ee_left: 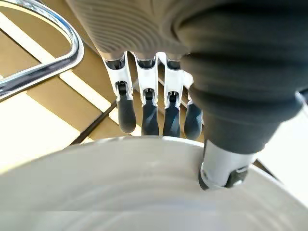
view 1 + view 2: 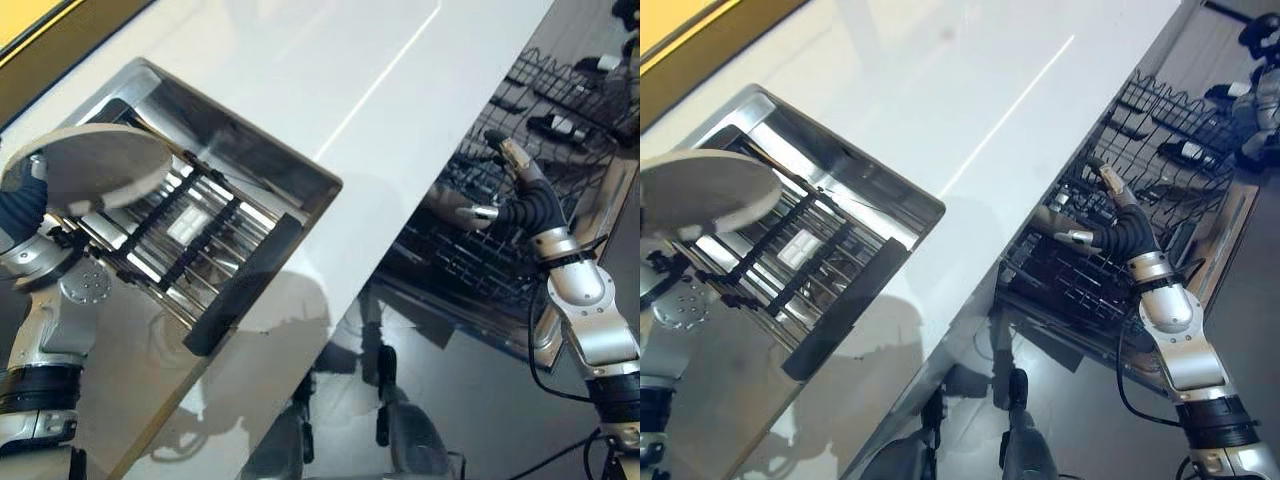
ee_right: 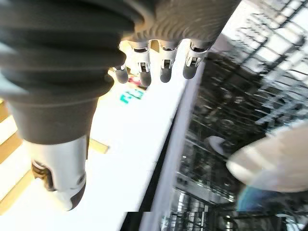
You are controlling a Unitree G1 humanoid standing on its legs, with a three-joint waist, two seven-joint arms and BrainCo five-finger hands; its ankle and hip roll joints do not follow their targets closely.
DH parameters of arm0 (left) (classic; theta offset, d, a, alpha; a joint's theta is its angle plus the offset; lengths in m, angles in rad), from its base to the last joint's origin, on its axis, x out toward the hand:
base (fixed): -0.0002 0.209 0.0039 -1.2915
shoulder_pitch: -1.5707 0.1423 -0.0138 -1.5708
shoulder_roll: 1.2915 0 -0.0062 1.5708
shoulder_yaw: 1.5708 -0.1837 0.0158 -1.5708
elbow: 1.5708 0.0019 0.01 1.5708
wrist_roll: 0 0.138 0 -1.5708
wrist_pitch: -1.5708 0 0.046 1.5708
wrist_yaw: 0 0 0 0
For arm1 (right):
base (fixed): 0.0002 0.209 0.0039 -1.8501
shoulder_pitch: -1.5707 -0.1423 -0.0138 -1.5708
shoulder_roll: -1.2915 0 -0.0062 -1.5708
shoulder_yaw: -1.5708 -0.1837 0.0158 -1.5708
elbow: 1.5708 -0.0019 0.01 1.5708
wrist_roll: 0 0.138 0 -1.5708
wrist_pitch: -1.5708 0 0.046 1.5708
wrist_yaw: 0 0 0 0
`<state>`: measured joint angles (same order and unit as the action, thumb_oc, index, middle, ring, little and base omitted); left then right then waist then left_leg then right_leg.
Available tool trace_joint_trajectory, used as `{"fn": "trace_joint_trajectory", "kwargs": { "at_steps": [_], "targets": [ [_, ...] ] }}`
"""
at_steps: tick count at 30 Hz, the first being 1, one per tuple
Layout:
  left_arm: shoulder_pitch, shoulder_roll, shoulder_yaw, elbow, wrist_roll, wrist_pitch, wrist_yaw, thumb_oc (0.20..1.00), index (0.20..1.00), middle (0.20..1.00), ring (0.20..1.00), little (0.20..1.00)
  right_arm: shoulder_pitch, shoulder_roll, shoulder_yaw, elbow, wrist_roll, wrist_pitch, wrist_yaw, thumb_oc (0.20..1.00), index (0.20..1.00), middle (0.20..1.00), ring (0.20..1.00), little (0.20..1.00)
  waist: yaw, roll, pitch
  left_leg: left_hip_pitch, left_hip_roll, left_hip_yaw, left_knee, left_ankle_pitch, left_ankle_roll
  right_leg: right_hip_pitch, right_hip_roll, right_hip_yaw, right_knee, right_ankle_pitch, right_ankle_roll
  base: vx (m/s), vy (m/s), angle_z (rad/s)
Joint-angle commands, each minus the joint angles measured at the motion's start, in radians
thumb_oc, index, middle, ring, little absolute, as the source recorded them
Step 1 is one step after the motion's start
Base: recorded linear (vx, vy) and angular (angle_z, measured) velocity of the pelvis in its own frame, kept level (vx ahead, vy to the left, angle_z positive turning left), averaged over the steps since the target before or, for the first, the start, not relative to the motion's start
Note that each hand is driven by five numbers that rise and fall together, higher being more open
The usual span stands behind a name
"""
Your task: Pick up plates and place into dishwasher.
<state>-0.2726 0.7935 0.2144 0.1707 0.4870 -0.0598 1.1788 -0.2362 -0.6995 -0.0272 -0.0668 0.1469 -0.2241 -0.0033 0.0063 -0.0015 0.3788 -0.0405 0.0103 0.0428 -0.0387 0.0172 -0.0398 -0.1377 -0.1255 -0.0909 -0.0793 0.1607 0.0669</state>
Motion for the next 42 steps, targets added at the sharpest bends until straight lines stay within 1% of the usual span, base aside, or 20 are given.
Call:
{"fn": "trace_joint_trajectory", "kwargs": {
  "at_steps": [1,3,4,5,6,7,10,14,17,20,23,26,28,29,30,32,36,39,40,42],
  "targets": [
    [0.027,0.022,0.031,-0.001,-0.076,-0.071,-0.01,0.2,0.2,0.2,0.2,0.2,0.062,0.015,-0.031,-0.071,0.032,-0.096,0.018,1.0,1.0,1.0,1.0,1.0,0.03,0.001,-0.171,-0.023,-0.001,-0.055,0.022,-0.04,0.008,0.021,-0.069,-0.021,0.15,-0.16,0.074,0.1,-0.089,-0.01],
    [0.055,-0.012,0.046,-0.029,-0.153,-0.15,-0.044,0.2,0.2,0.2,0.2,0.2,0.086,0.033,-0.031,-0.081,0.023,-0.116,0.033,1.0,1.0,1.0,1.0,1.0,0.034,-0.001,-0.196,0.0,0.002,-0.06,0.015,-0.045,0.01,0.045,-0.065,-0.02,0.147,-0.168,0.074,0.11,-0.105,0.03],
    [0.067,-0.042,0.049,-0.055,-0.148,-0.199,-0.054,0.2,0.2,0.2,0.2,0.2,0.094,0.044,-0.029,-0.091,0.016,-0.121,0.03,1.0,1.0,1.0,1.0,1.0,0.039,-0.004,-0.211,0.013,0.004,-0.064,0.011,-0.047,0.01,0.06,-0.063,-0.022,0.144,-0.172,0.074,0.11,-0.11,0.05],
    [0.076,-0.053,0.05,-0.073,-0.151,-0.215,-0.067,0.2,0.2,0.2,0.2,0.2,0.099,0.048,-0.029,-0.098,0.016,-0.119,0.029,1.0,1.0,1.0,1.0,1.0,0.04,-0.005,-0.219,0.022,0.005,-0.066,0.008,-0.048,0.01,0.07,-0.061,-0.024,0.142,-0.173,0.074,0.13,-0.148,0.08],
    [0.084,-0.081,0.048,-0.121,-0.206,-0.281,-0.111,0.2,0.2,0.2,0.2,0.2,0.106,0.058,-0.033,-0.113,0.02,-0.132,0.019,1.0,1.0,1.0,1.0,1.0,0.046,-0.01,-0.238,0.037,0.009,-0.07,0.004,-0.05,0.01,0.088,-0.058,-0.027,0.137,-0.175,0.074,0.11,-0.143,0.13],
    [0.089,-0.113,0.049,-0.153,-0.229,-0.326,-0.155,0.2,0.2,0.2,0.2,0.2,0.106,0.066,-0.035,-0.123,0.024,-0.14,0.012,1.0,1.0,1.0,1.0,1.0,0.051,-0.013,-0.248,0.047,0.011,-0.075,0.0,-0.051,0.009,0.101,-0.055,-0.028,0.132,-0.178,0.073,0.11,-0.166,0.13],
    [0.109,-0.176,0.044,-0.236,-0.271,-0.392,-0.254,0.2,0.2,0.2,0.2,0.2,0.1,0.096,-0.034,-0.155,0.023,-0.168,0.007,1.0,1.0,1.0,1.0,1.0,0.062,-0.018,-0.273,0.077,0.017,-0.083,-0.015,-0.054,0.007,0.14,-0.046,-0.034,0.118,-0.184,0.071,0.05,-0.14,0.03],
    [0.105,-0.187,0.025,-0.275,-0.283,-0.381,-0.331,0.2,0.2,0.2,0.2,0.2,0.079,0.093,-0.026,-0.188,0.057,-0.176,0.032,1.0,1.0,1.0,1.0,1.0,0.07,-0.023,-0.301,0.106,0.025,-0.089,-0.025,-0.054,0.002,0.179,-0.037,-0.04,0.102,-0.188,0.069,0.03,-0.128,0.09],
    [0.1,-0.168,0.02,-0.266,-0.319,-0.369,-0.374,0.2,0.2,0.2,0.2,0.2,0.06,0.086,-0.011,-0.196,0.089,-0.162,0.064,1.0,1.0,1.0,1.0,1.0,0.075,-0.025,-0.319,0.121,0.029,-0.093,-0.028,-0.046,-0.003,0.201,-0.03,-0.045,0.092,-0.182,0.064,0.02,-0.111,0.06],
    [0.104,-0.159,0.017,-0.265,-0.344,-0.377,-0.402,0.2,0.2,0.2,0.2,0.2,0.048,0.078,0.006,-0.206,0.116,-0.153,0.071,1.0,1.0,1.0,1.0,1.0,0.08,-0.026,-0.33,0.133,0.033,-0.098,-0.033,-0.044,-0.006,0.219,-0.023,-0.05,0.083,-0.184,0.061,0.01,-0.104,0.02],
    [0.099,-0.163,-0.003,-0.273,-0.354,-0.383,-0.421,0.2,0.2,0.2,0.2,0.2,0.021,0.094,0.035,-0.22,0.17,-0.137,0.115,1.0,1.0,1.0,1.0,1.0,0.087,-0.026,-0.339,0.139,0.036,-0.104,-0.032,-0.042,-0.009,0.233,-0.016,-0.055,0.075,-0.184,0.055,0.0,-0.101,0.02],
    [0.08,-0.17,-0.031,-0.273,-0.362,-0.383,-0.432,0.2,0.2,0.2,0.2,0.2,-0.018,0.113,0.092,-0.235,0.204,-0.089,0.145,1.0,1.0,1.0,1.0,1.0,0.091,-0.026,-0.346,0.145,0.037,-0.109,-0.032,-0.04,-0.013,0.242,-0.012,-0.06,0.072,-0.185,0.051,0.0,-0.073,0.04],
    [0.053,-0.179,-0.065,-0.274,-0.358,-0.367,-0.432,0.2,0.2,0.2,0.2,0.2,-0.059,0.134,0.144,-0.252,0.27,-0.013,0.135,1.0,1.0,1.0,1.0,1.0,0.093,-0.025,-0.348,0.147,0.038,-0.114,-0.032,-0.037,-0.015,0.249,-0.01,-0.063,0.069,-0.186,0.048,0.0,-0.059,0.04],
    [0.039,-0.184,-0.086,-0.272,-0.353,-0.361,-0.427,0.2,0.2,0.2,0.2,0.2,-0.079,0.161,0.177,-0.257,0.334,0.051,0.135,1.0,1.0,1.0,1.0,1.0,0.094,-0.024,-0.35,0.149,0.039,-0.114,-0.031,-0.037,-0.017,0.253,-0.01,-0.065,0.069,-0.186,0.046,-0.01,-0.042,0.02],
    [0.033,-0.187,-0.094,-0.27,-0.351,-0.358,-0.424,0.2,0.2,0.2,0.2,0.2,-0.085,0.172,0.189,-0.259,0.381,0.085,0.132,1.0,1.0,1.0,1.0,1.0,0.094,-0.024,-0.349,0.15,0.039,-0.115,-0.031,-0.037,-0.017,0.254,-0.01,-0.066,0.068,-0.187,0.046,-0.01,-0.039,0.04],
    [0.019,-0.203,-0.122,-0.269,-0.329,-0.358,-0.412,0.2,0.2,0.2,0.2,0.2,-0.094,0.244,0.266,-0.266,0.467,0.183,0.172,1.0,1.0,1.0,1.0,1.0,0.096,-0.022,-0.35,0.152,0.039,-0.115,-0.028,-0.035,-0.019,0.258,-0.01,-0.068,0.069,-0.187,0.043,-0.02,-0.024,0.06],
    [-0.01,-0.218,-0.171,-0.268,-0.312,-0.346,-0.396,0.2,0.2,0.2,0.2,0.2,-0.12,0.289,0.391,-0.301,0.526,0.218,0.215,1.0,1.0,1.0,1.0,1.0,0.099,-0.022,-0.347,0.154,0.038,-0.118,-0.027,-0.03,-0.022,0.264,-0.011,-0.077,0.068,-0.188,0.041,-0.02,-0.012,0.05],
    [-0.036,-0.224,-0.2,-0.269,-0.318,-0.327,-0.393,0.2,0.2,0.2,0.2,0.2,-0.164,0.309,0.449,-0.301,0.509,0.218,0.179,1.0,1.0,1.0,1.0,1.0,0.107,-0.025,-0.349,0.153,0.036,-0.123,-0.026,-0.027,-0.024,0.27,-0.011,-0.084,0.067,-0.188,0.04,0.0,-0.002,0.01],
    [-0.049,-0.228,-0.213,-0.272,-0.322,-0.316,-0.393,0.2,0.2,0.2,0.2,0.2,-0.195,0.322,0.475,-0.297,0.504,0.247,0.15,1.0,1.0,1.0,1.0,1.0,0.113,-0.025,-0.352,0.154,0.034,-0.13,-0.028,-0.024,-0.024,0.272,-0.01,-0.087,0.065,-0.187,0.038,0.0,0.0,0.0],
    [-0.06,-0.229,-0.219,-0.265,-0.325,-0.314,-0.393,0.2,0.2,0.2,0.2,0.2,-0.217,0.335,0.495,-0.287,0.512,0.263,0.136,1.0,1.0,1.0,1.0,1.0,0.118,-0.026,-0.354,0.153,0.032,-0.135,-0.028,-0.021,-0.024,0.274,-0.01,-0.089,0.063,-0.186,0.037,0.0,0.0,0.0]
  ]
}}
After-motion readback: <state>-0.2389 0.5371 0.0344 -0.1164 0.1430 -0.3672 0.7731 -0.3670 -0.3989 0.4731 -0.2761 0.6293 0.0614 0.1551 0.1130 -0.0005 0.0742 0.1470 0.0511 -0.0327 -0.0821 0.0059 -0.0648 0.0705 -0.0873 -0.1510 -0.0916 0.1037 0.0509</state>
